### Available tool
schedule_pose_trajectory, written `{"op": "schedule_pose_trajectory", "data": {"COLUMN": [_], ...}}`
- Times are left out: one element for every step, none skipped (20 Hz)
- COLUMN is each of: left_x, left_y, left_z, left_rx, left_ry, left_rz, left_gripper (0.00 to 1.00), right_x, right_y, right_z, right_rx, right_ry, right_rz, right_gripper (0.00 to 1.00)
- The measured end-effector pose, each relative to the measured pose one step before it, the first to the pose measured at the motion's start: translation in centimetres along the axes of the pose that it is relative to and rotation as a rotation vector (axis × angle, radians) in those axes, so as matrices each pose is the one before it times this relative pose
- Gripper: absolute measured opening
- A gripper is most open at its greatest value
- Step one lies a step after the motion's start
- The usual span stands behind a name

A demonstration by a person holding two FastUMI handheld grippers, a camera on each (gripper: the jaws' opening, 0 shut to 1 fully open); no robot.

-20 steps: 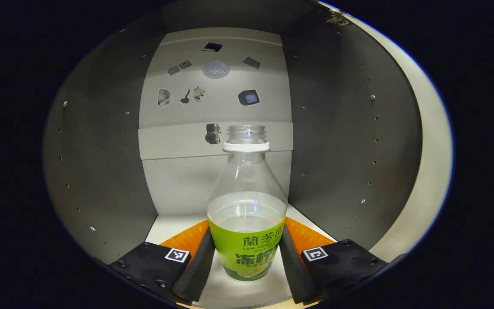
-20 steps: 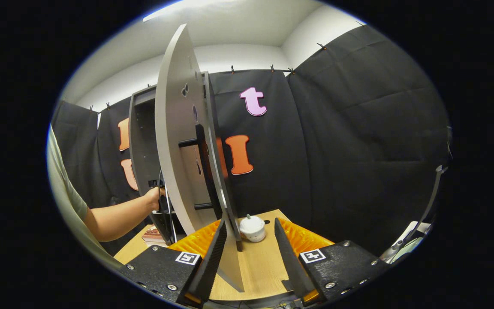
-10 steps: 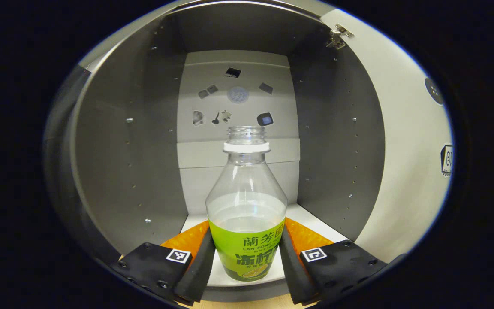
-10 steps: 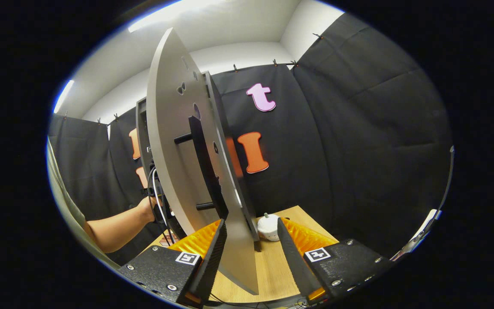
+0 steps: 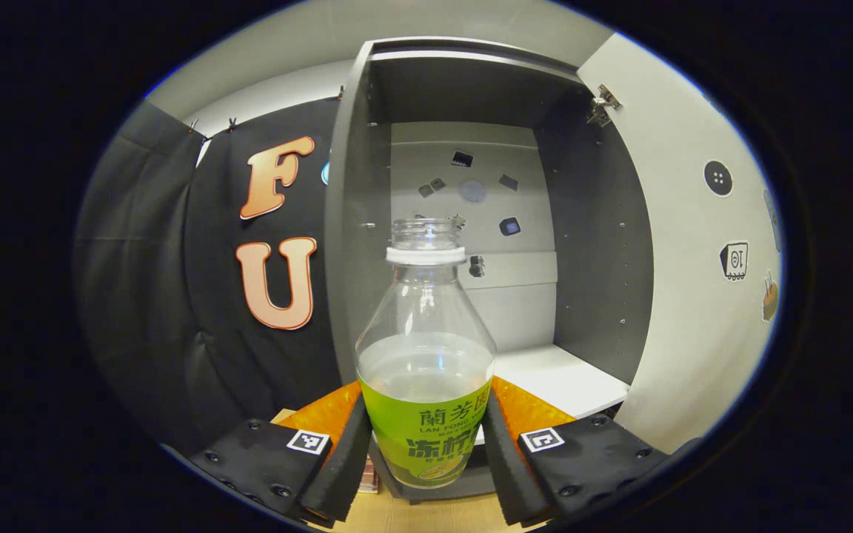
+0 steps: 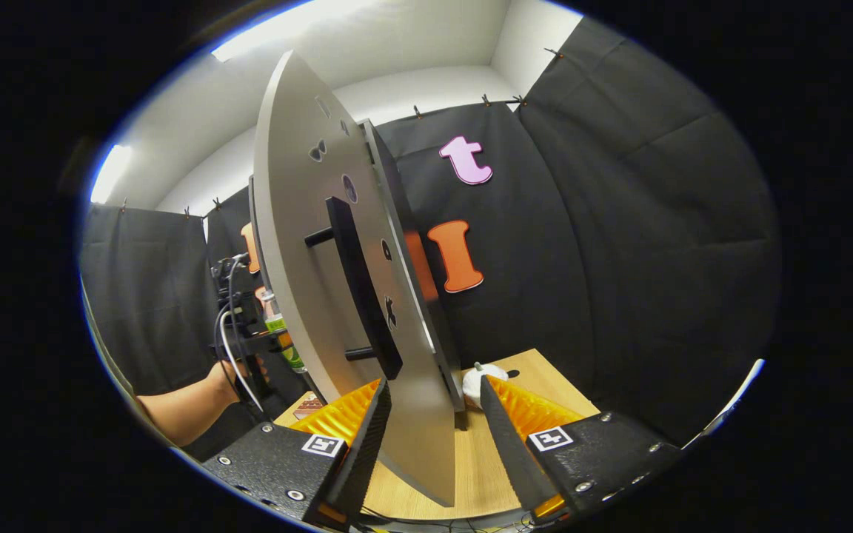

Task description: Open the cabinet door with the right hand, grasp the bottle in the cabinet with the left hand and place it on the coaster, then close the cabinet door with the right hand.

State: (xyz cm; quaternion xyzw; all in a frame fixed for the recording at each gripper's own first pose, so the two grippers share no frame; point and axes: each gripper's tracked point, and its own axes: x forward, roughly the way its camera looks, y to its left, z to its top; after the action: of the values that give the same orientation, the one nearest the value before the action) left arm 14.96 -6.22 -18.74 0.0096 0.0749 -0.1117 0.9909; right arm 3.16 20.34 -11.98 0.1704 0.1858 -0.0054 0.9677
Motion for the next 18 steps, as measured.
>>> {"op": "schedule_pose_trajectory", "data": {"left_x": [-0.644,-0.515,-0.573,-0.586,-0.436,-0.571,-0.525,-0.449,-0.417,-0.286,-0.435,-0.417,-0.350,-0.458,-0.485,-0.231,-0.191,-0.340], "left_y": [0.942,1.046,0.767,0.616,0.764,0.717,0.560,0.600,0.573,0.616,0.742,0.589,0.622,0.634,0.353,0.257,0.350,0.264], "left_z": [-0.204,-0.603,-0.713,-0.863,-0.606,-0.671,-0.690,-0.802,-0.930,-0.831,-0.732,-0.647,-0.611,-0.707,-0.691,-0.665,-0.830,-1.136], "left_rx": [0.00845,0.01234,0.00664,0.00243,0.00589,-0.00577,-0.00798,-0.01112,-0.01170,-0.00230,-0.00219,-0.00758,-0.00470,-0.00043,0.00991,0.01606,0.01794,0.01157], "left_ry": [-0.01435,-0.00646,0.00569,0.00329,0.00208,-0.00121,0.00001,0.00179,0.00763,0.00632,0.00435,0.00449,0.00228,0.00456,0.00118,-0.00141,-0.00034,0.00386], "left_rz": [0.00509,0.00582,-0.00050,0.00172,-0.00136,-0.00200,-0.00228,-0.00527,-0.00503,-0.00073,0.00189,-0.00133,-0.00150,-0.00186,-0.00285,-0.00299,0.00140,-0.00252], "left_gripper": [0.81,0.79,0.77,0.78,0.79,0.81,0.81,0.80,0.80,0.77,0.79,0.81,0.81,0.77,0.79,0.81,0.81,0.79], "right_x": [-0.164,-0.179,-0.164,-0.243,-0.016,-0.355,-0.232,-0.135,-0.121,-0.138,-0.076,-0.334,-0.079,-0.130,-0.147,-0.144,-0.084,-0.345], "right_y": [0.155,0.196,0.045,0.207,0.339,0.310,0.303,0.114,0.073,0.104,0.127,0.110,0.215,0.147,0.169,0.126,0.172,-0.182], "right_z": [0.121,0.074,0.001,0.102,0.050,-0.172,-0.114,-0.157,-0.002,0.277,0.014,0.087,-0.052,-0.057,0.018,0.178,-0.169,-0.108], "right_rx": [-0.00754,-0.00693,-0.00023,0.00413,0.00801,0.00879,0.00876,0.00235,-0.00514,-0.00869,-0.01406,-0.01694,-0.01870,-0.01723,-0.00975,0.00481,0.01365,0.01192], "right_ry": [-0.00891,-0.00863,-0.00917,-0.01256,-0.01024,-0.00187,0.00309,0.00869,0.00028,-0.00430,-0.00411,-0.00429,0.00021,-0.00143,-0.00298,0.00003,0.01158,0.00367], "right_rz": [-0.01977,-0.02267,-0.03103,-0.02252,-0.02106,-0.01043,-0.01388,-0.01634,-0.02390,-0.02136,-0.01728,-0.02112,-0.01578,-0.01455,-0.01003,-0.00782,-0.00402,-0.01422], "right_gripper": [0.76,0.76,0.76,0.76,0.76,0.76,0.76,0.76,0.76,0.76,0.75,0.76,0.76,0.76,0.76,0.76,0.76,0.76]}}
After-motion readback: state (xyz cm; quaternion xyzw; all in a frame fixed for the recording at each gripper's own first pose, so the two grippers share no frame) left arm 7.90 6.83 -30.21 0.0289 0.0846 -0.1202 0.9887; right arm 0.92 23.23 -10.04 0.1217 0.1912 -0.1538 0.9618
